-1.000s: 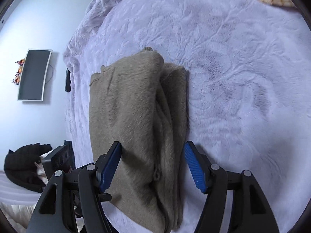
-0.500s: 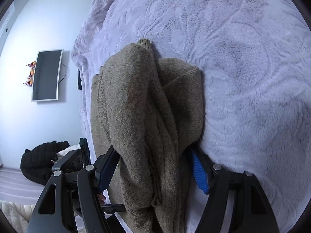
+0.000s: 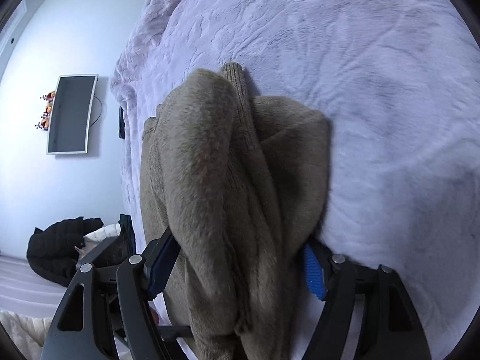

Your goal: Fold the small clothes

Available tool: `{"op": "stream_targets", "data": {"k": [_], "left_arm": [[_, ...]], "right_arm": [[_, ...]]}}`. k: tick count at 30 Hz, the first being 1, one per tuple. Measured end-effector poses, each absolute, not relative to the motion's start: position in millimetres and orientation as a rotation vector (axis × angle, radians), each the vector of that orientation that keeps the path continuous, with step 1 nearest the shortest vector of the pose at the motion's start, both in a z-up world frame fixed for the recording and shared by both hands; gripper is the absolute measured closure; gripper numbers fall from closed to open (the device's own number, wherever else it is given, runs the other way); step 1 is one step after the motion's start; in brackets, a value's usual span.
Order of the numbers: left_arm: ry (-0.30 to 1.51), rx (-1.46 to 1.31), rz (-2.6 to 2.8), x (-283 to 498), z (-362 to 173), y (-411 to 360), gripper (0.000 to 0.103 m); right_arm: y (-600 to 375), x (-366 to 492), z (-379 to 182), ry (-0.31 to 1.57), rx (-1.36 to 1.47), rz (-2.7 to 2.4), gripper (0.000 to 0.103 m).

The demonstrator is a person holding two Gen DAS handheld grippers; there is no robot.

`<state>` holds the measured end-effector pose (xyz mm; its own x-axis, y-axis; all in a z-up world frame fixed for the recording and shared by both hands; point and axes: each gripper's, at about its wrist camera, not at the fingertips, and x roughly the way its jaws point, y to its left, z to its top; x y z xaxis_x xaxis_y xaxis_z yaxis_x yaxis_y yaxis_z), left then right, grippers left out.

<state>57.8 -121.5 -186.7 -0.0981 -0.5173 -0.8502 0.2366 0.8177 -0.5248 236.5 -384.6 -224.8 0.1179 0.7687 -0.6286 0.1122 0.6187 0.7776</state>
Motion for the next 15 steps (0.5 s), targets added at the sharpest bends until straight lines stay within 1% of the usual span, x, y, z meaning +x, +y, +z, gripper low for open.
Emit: {"op": "stream_targets", "data": {"k": [1,2,3,4,5,7,9,11,15], "left_arm": [[1.542,-0.224,-0.622,57,-185,-120,0.023],[1.531,-0.236,-0.611,56,-183,-115,0.034],[1.517,-0.261,-0.615,56,-179,-111,0.040],[1.505,-0.279,-0.622,54,-176,-105,0.050],[1.492,-0.293,-0.632,54,-173,-103,0.058],[1.475,-0.308,-0.654,54,-166,-100,0.064],[1.457,-0.313,-0.676,53,-157,-98,0.064],[1.446,-0.324,-0.696,53,-149,-96,0.068],[1.425,-0.352,-0.718,49,-134,-86,0.068]], "right_arm": [[-384,235,-223,1.394,0.813,0.560,0.042],[-386,233,-221,1.391,0.824,0.560,0.046],[-389,230,-219,1.385,0.839,0.558,0.052],[-392,227,-216,1.373,0.852,0.559,0.056],[-394,225,-212,1.363,0.860,0.561,0.056],[-393,222,-205,1.349,0.876,0.567,0.058],[-390,220,-198,1.336,0.893,0.582,0.059],[-386,218,-190,1.327,0.902,0.594,0.059],[-379,213,-173,1.307,0.935,0.630,0.063]]}}
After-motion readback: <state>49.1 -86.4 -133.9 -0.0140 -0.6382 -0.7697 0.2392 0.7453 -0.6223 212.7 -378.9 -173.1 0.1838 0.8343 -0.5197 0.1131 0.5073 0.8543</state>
